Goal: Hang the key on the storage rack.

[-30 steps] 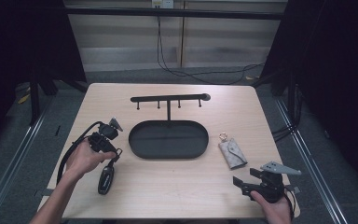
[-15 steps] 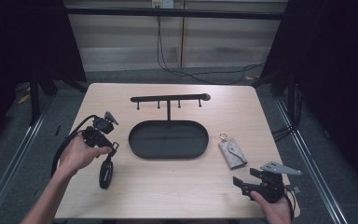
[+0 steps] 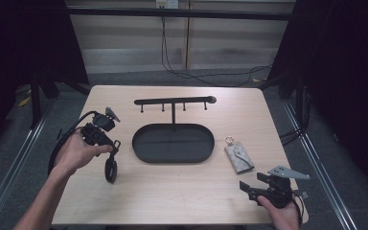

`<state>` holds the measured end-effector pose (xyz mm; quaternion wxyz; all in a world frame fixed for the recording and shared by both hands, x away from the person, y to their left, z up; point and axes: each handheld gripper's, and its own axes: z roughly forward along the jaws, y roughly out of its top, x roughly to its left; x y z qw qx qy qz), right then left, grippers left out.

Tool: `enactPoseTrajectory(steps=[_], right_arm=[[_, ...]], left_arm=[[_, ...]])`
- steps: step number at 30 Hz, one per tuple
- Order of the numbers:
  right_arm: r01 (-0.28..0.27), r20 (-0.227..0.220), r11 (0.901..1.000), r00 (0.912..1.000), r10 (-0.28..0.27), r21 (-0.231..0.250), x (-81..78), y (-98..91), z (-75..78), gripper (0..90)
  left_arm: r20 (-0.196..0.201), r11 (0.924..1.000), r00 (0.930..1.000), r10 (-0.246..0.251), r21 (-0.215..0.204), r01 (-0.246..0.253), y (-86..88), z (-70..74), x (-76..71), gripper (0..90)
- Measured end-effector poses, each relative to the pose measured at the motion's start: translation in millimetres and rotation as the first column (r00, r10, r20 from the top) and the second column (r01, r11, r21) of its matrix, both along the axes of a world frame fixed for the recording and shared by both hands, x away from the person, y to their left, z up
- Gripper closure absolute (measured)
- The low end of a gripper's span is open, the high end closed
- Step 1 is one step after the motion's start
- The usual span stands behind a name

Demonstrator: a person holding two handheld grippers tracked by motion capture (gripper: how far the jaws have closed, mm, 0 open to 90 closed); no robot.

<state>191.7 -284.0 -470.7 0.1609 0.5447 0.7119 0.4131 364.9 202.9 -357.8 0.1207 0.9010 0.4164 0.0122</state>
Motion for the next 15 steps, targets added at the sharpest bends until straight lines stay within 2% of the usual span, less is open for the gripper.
enactPoseTrajectory(steps=[4,9,15], right_arm=[[0.001,-0.002,1.0000,1.0000,-0.001,0.005,-0.1,-0.4,0.0,17.3],[-0.001,-0.004,1.0000,1.0000,0.001,0.004,0.5,-0.2,-0.3,17.3],[-0.007,-0.009,0.9999,0.9999,0.007,0.013,1.3,-0.2,-0.7,16.3]], left_arm=[[-0.006,0.9998,0.9999,0.013,0.016,-0.013,-1.8,3.5,0.7,70.8],[-0.012,0.9998,0.9999,0.012,0.014,-0.011,-2.1,7.7,2.0,70.8],[-0.007,0.9996,0.9999,-0.010,0.028,0.010,-5.7,17.4,0.8,70.8]])
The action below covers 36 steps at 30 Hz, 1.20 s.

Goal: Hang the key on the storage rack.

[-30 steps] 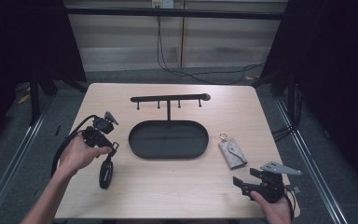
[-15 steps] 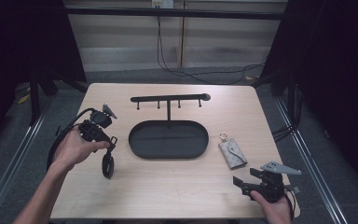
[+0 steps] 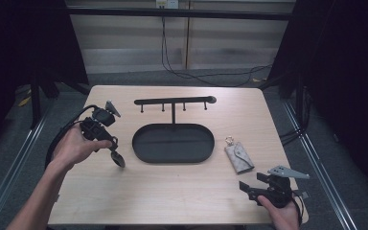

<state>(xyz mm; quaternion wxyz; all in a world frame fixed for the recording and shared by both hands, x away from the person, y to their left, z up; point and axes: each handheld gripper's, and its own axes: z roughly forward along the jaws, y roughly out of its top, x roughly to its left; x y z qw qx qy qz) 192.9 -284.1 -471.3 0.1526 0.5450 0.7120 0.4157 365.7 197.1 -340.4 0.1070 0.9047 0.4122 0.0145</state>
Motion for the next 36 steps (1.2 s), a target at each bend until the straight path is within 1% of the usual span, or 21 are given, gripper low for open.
enactPoseTrajectory(steps=[3,6,9,12,14,17,19,21,22,26,27,29,31,33,36], right_arm=[[-0.003,-0.001,1.0000,1.0000,0.003,0.003,0.3,-0.1,-0.3,16.3],[-0.002,-0.002,1.0000,1.0000,0.002,0.006,0.3,-0.4,-0.3,16.3],[-0.002,-0.004,1.0000,1.0000,0.002,0.006,0.5,-0.4,-0.4,16.3],[-0.008,-0.003,1.0000,1.0000,0.008,0.005,0.4,0.2,-0.2,16.2],[-0.007,-0.001,1.0000,1.0000,0.007,0.005,0.3,0.1,-0.2,16.3],[-0.004,-0.001,1.0000,1.0000,0.004,0.006,0.0,-0.3,-0.1,16.3],[-0.006,0.000,1.0000,1.0000,0.006,0.005,-0.1,-0.3,0.0,16.3],[-0.007,-0.001,1.0000,1.0000,0.007,0.004,0.2,-0.1,-0.1,16.3],[-0.007,-0.002,1.0000,1.0000,0.007,0.004,0.4,0.0,-0.2,16.3],[-0.008,-0.002,1.0000,1.0000,0.008,0.003,0.2,0.0,-0.1,16.3],[-0.008,-0.001,1.0000,1.0000,0.008,0.004,0.1,-0.3,-0.1,16.3],[-0.007,-0.002,1.0000,1.0000,0.007,0.004,0.1,-0.4,-0.1,16.3],[-0.007,-0.001,1.0000,1.0000,0.007,0.004,-0.2,-0.2,0.0,16.3],[-0.006,-0.001,1.0000,1.0000,0.006,0.005,-0.2,-0.3,0.1,16.3],[-0.006,-0.001,1.0000,1.0000,0.006,0.005,-0.1,-0.1,0.0,16.3]], left_arm=[[0.003,1.0000,1.0000,-0.004,0.006,0.004,-3.4,5.1,0.4,70.8],[0.007,0.9999,0.9999,0.011,0.010,-0.011,-7.5,10.3,1.8,70.8],[0.000,0.9997,1.0000,0.002,0.024,-0.002,-13.5,13.0,3.2,70.8],[0.000,0.9997,1.0000,-0.009,0.022,0.009,-18.1,16.8,5.3,70.8],[-0.009,0.9998,0.9998,-0.015,0.015,0.015,-21.1,18.6,6.3,70.8],[-0.002,0.9997,0.9998,-0.021,0.007,0.021,-24.7,21.1,6.9,70.7],[-0.012,0.9995,0.9995,-0.028,0.011,0.028,-28.6,20.4,7.7,70.7],[-0.011,0.9996,0.9997,-0.022,0.016,0.022,-31.3,21.3,10.5,70.8],[-0.020,0.9997,0.9996,-0.020,0.014,0.021,-32.7,22.0,11.9,70.8],[-0.012,0.9995,0.9995,-0.028,0.011,0.028,-39.0,28.2,15.0,70.8],[-0.017,0.9995,0.9995,-0.027,0.015,0.028,-40.3,29.0,15.2,70.7],[-0.008,0.9991,0.9992,-0.038,0.019,0.038,-44.0,30.4,15.4,70.7],[-0.019,0.9989,0.9989,-0.042,0.022,0.042,-46.8,31.2,17.7,70.8],[-0.011,0.9989,0.9991,-0.040,0.025,0.040,-50.8,33.0,20.3,70.8],[-0.015,0.9983,0.9987,-0.050,0.029,0.050,-57.7,35.1,23.6,70.8]])
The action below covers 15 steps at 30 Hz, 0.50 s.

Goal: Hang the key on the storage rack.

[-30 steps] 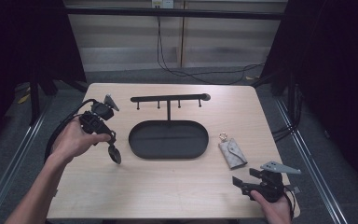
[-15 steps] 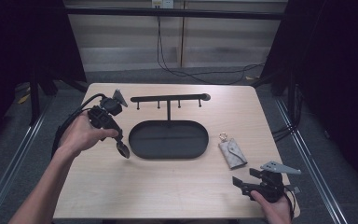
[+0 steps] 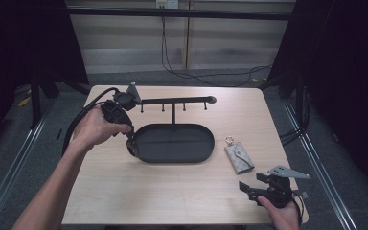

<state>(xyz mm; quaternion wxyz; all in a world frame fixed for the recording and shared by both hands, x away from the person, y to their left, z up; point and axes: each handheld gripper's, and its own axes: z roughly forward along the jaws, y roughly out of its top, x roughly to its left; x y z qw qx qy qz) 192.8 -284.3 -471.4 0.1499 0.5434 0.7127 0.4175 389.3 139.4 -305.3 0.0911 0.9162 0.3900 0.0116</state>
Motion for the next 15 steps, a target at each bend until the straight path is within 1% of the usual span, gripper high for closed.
enactPoseTrajectory(steps=[3,6,8,10,11,12,14,15], right_arm=[[-0.001,-0.001,1.0000,1.0000,0.001,0.001,0.3,0.0,-0.1,16.3],[-0.004,0.000,1.0000,1.0000,0.004,-0.001,0.2,-0.1,-0.2,16.3],[-0.005,0.000,1.0000,1.0000,0.005,-0.001,0.1,-0.1,-0.2,16.3],[-0.004,-0.001,1.0000,1.0000,0.004,0.000,-0.1,0.0,0.0,16.3],[-0.005,0.000,1.0000,1.0000,0.005,0.000,-0.1,0.0,0.0,16.3],[-0.005,0.000,1.0000,1.0000,0.005,0.000,-0.1,0.0,0.0,16.3],[-0.006,0.000,1.0000,1.0000,0.006,0.000,-0.2,-0.1,0.0,16.3],[-0.006,0.000,1.0000,1.0000,0.006,0.000,-0.4,0.0,0.2,16.3]], left_arm=[[-0.005,0.9999,1.0000,0.003,-0.011,-0.003,-3.3,3.2,4.8,70.8],[-0.018,1.0000,0.9998,0.005,-0.005,-0.005,-6.6,5.1,9.6,70.8],[-0.014,0.9999,0.9998,0.011,-0.009,-0.011,-7.7,7.5,12.8,70.8],[-0.019,0.9998,0.9996,0.019,-0.005,-0.019,-8.6,9.5,16.4,70.8],[-0.016,0.9995,0.9995,0.028,-0.011,-0.028,-9.2,10.3,18.1,70.8],[-0.014,0.9995,0.9994,0.031,-0.004,-0.031,-9.6,11.5,20.1,70.8],[-0.015,0.9994,0.9993,0.035,-0.002,-0.035,-11.8,11.8,23.3,70.8],[-0.017,0.9993,0.9992,0.036,0.009,-0.036,-13.7,11.2,25.0,70.8]])
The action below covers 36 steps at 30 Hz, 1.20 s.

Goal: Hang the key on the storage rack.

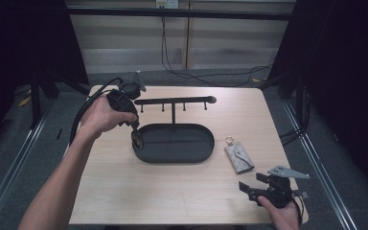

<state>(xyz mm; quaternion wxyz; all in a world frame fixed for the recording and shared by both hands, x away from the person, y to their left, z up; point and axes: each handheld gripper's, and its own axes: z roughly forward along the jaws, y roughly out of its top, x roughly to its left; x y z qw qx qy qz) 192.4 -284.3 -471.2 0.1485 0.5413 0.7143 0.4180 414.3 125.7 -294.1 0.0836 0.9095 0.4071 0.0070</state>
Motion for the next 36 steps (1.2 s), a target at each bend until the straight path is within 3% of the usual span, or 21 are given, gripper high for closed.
enactPoseTrajectory(steps=[8,17,23,34,36], right_arm=[[-0.008,0.005,0.9999,1.0000,0.008,-0.007,-0.5,0.8,0.4,16.3],[-0.020,0.007,0.9997,0.9998,0.021,-0.013,-0.9,1.2,0.7,16.2],[-0.023,0.005,0.9997,0.9997,0.023,-0.006,-0.3,0.6,0.1,16.0],[-0.039,0.001,0.9992,0.9992,0.039,-0.009,-0.5,1.2,0.2,16.0],[-0.041,0.002,0.9991,0.9991,0.041,-0.010,-0.3,1.3,0.2,16.0]], left_arm=[[-0.030,0.9998,0.9994,0.019,0.008,-0.019,-6.3,-6.7,18.3,70.8],[-0.017,0.9983,0.9984,0.055,0.023,-0.054,-13.4,-4.2,29.4,70.8],[-0.039,0.9965,0.9961,0.079,0.030,-0.078,-14.7,-14.4,37.1,70.8],[-0.013,0.9895,0.9895,0.144,0.006,-0.144,-21.5,-17.8,43.5,70.7],[0.000,0.9898,0.9901,0.140,0.026,-0.140,-23.8,-19.9,44.1,70.7]])
